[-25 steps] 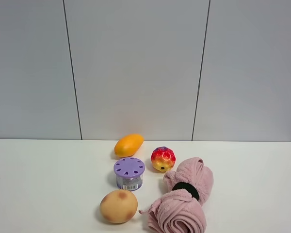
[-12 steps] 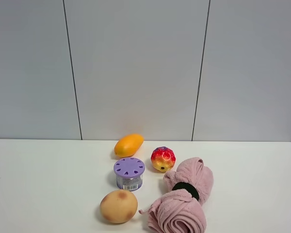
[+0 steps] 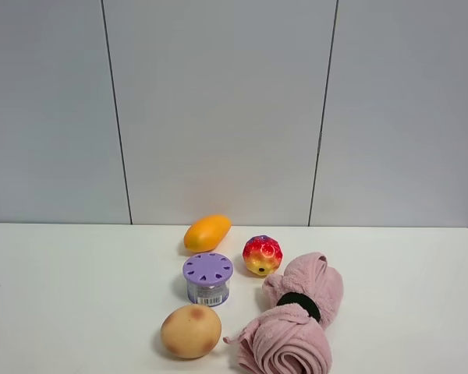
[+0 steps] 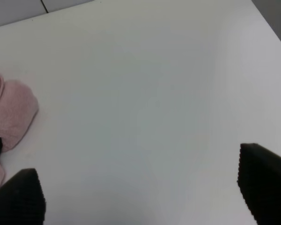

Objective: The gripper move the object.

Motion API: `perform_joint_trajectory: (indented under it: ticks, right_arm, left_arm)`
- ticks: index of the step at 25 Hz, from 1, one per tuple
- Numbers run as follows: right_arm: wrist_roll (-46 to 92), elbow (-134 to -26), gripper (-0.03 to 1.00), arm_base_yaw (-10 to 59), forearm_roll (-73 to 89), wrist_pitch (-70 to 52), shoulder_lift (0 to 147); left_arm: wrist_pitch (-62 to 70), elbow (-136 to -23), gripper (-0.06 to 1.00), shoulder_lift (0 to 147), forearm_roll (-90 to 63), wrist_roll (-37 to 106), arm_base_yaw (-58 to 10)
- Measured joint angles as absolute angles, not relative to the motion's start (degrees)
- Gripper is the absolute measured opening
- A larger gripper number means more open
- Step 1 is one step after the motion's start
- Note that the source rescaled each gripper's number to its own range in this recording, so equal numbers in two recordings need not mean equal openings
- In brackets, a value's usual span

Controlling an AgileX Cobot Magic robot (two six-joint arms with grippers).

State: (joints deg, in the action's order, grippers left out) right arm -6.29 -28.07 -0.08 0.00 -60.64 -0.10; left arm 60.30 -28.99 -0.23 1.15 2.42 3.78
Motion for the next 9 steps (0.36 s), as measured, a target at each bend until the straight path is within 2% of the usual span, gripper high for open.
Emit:
perform_joint_trajectory:
  ticks: [9]
  right_arm:
    - [-6.29,-28.07,0.99,-0.08,0.0,-60.62,-0.1]
  left_arm:
    - [60.3,-28.99,1.0,-0.23,1.15,2.42,3.78]
